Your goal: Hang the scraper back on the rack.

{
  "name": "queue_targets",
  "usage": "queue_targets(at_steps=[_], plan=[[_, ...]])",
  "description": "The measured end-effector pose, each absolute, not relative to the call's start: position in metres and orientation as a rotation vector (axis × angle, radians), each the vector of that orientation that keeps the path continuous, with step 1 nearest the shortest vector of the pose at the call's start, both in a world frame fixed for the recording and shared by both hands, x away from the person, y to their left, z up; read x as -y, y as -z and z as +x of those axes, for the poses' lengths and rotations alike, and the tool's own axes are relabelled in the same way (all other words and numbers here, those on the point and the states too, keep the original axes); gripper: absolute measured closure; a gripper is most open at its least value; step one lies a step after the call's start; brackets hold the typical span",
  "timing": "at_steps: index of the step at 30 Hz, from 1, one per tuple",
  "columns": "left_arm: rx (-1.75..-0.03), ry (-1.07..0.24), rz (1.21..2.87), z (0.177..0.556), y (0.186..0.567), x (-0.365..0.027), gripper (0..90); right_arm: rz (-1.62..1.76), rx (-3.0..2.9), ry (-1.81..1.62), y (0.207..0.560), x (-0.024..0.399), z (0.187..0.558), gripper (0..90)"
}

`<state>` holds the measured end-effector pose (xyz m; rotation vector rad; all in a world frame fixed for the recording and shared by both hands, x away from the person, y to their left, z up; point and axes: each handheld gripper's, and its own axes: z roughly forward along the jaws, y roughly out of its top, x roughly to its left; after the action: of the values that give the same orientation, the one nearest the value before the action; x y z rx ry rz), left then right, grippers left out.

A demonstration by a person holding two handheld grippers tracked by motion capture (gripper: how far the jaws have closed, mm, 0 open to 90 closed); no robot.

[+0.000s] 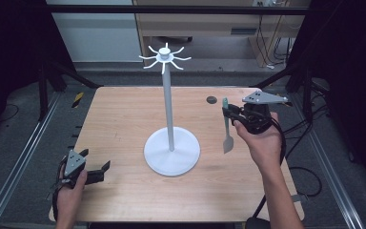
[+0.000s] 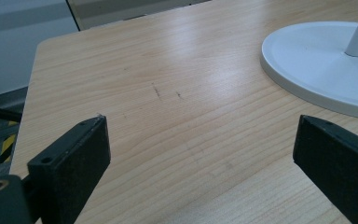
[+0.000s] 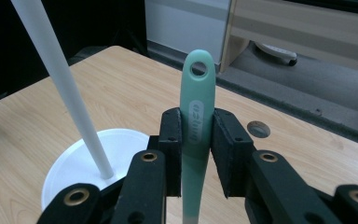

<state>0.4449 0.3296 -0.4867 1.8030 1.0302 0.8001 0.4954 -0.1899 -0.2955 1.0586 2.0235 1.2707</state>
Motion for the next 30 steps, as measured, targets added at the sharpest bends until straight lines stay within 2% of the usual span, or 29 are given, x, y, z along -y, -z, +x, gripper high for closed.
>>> queue_targets(at_steps=[11,20,30], plan=[[-1.026,-0.785,1.806,0.445,0.488,-0.327,3.4,1.032,-2.014,-1.309,0.290,0.175,0.505,74.4],[-1.024,-0.712,1.793,0.446,0.489,-0.324,3.4,1.026,-2.029,-1.347,0.283,0.155,0.518,74.4],[-1.036,-0.734,1.774,0.445,0.488,-0.328,3.5,0.934,-2.016,-1.370,0.267,0.125,0.505,74.4]])
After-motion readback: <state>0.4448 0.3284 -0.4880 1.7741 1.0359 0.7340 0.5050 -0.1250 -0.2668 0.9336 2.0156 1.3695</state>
